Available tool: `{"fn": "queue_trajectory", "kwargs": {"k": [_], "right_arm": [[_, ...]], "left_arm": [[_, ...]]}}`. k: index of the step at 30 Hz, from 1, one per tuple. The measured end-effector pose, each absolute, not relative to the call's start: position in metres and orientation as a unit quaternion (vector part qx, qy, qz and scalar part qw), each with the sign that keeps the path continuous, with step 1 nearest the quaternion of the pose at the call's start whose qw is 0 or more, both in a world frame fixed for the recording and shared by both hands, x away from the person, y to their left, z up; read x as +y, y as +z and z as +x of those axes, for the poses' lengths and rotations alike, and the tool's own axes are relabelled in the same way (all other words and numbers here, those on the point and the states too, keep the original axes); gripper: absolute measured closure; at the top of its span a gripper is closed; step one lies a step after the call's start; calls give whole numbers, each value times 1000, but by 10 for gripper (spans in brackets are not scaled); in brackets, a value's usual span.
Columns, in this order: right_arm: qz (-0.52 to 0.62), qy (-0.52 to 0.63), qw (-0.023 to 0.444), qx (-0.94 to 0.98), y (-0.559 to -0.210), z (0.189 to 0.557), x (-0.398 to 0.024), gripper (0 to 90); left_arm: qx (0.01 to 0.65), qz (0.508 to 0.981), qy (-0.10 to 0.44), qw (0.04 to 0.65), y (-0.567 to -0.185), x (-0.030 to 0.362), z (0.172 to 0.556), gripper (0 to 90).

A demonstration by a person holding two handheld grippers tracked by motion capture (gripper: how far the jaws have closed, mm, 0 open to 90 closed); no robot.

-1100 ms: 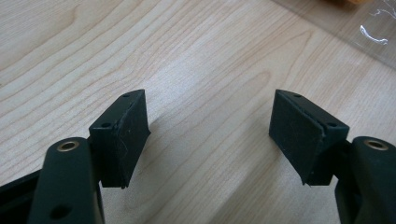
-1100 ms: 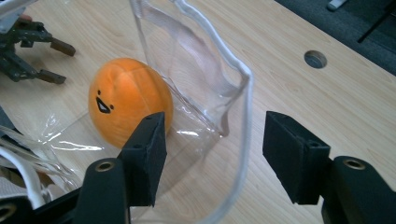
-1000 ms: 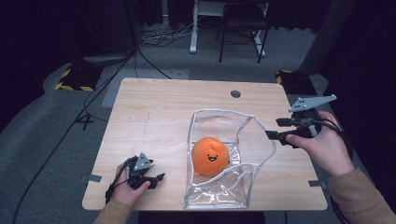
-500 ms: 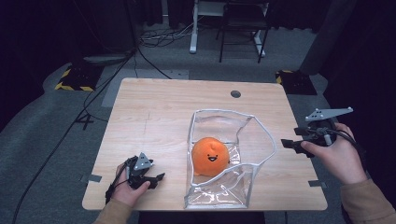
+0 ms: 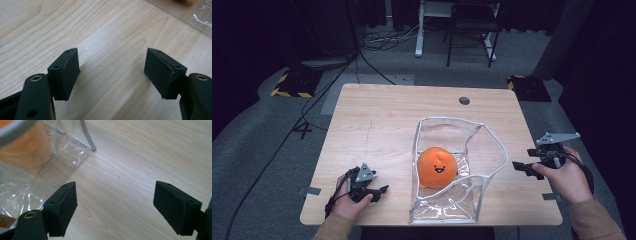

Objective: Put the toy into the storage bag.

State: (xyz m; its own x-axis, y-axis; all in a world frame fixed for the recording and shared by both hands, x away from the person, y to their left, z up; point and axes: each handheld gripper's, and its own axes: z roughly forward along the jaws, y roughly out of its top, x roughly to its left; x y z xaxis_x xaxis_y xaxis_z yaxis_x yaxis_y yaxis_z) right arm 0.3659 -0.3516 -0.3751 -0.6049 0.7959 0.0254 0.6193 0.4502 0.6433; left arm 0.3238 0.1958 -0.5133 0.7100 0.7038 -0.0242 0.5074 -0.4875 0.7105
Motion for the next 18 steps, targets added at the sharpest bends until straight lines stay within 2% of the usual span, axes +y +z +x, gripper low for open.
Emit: {"fn": "queue_trajectory", "kwargs": {"k": [8,18], "right_arm": [[429,325,125,834,-413,360,-358,222],[425,337,146,827,-458,346,-356,230]], "left_arm": [[356,851,136,361,-513,196,324,286],[356,851,136,360,-513,196,324,286]]}}
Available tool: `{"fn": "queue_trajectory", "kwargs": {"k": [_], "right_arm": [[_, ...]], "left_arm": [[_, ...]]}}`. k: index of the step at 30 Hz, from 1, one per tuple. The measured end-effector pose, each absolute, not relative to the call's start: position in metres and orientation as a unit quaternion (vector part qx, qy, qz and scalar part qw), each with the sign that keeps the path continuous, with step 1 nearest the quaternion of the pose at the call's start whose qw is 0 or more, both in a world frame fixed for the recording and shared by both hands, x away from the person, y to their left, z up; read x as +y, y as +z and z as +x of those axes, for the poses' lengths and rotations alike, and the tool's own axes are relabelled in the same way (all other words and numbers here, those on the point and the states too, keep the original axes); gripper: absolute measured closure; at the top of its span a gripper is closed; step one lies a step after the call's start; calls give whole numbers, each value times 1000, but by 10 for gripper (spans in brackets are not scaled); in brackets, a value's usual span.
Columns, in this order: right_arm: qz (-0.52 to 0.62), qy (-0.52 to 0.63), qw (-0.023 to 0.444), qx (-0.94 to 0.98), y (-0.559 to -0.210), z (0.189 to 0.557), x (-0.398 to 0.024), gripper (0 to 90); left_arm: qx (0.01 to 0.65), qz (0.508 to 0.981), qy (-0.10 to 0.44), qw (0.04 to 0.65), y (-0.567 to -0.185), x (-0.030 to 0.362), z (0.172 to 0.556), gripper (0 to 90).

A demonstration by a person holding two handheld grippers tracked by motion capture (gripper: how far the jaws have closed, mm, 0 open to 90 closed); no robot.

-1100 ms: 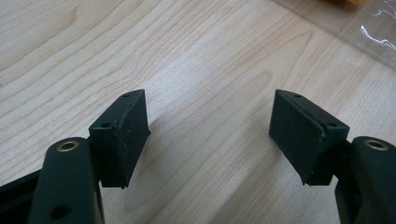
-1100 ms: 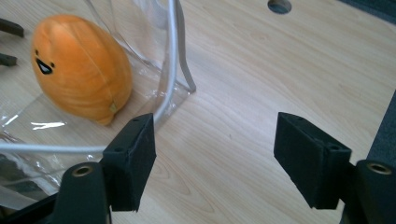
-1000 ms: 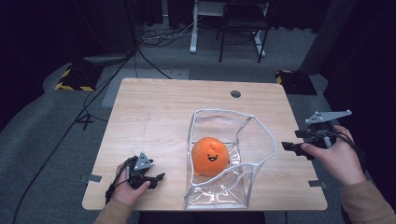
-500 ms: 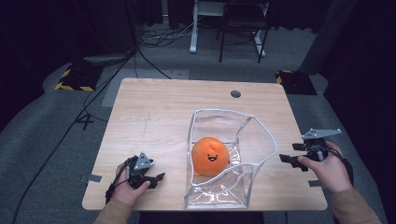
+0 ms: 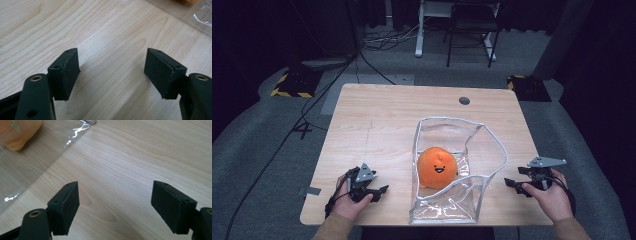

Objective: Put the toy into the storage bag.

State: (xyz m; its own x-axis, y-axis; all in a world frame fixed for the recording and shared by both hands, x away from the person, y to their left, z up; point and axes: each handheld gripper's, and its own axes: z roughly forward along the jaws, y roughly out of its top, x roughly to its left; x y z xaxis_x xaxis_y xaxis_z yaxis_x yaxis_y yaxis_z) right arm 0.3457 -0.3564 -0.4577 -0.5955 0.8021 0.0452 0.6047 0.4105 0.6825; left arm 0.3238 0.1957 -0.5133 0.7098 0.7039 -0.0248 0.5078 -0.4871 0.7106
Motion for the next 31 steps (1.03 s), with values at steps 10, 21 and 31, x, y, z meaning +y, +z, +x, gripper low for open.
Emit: {"fn": "queue_trajectory", "kwargs": {"k": [10,21,31], "right_arm": [[411,353,166,824,-488,334,-355,212],[406,348,180,826,-507,330,-347,133],[410,353,190,820,-511,330,-345,86]], "left_arm": [[356,852,136,360,-513,196,324,285],[356,852,136,360,-513,196,324,285],[355,852,136,360,-513,196,324,285]]}}
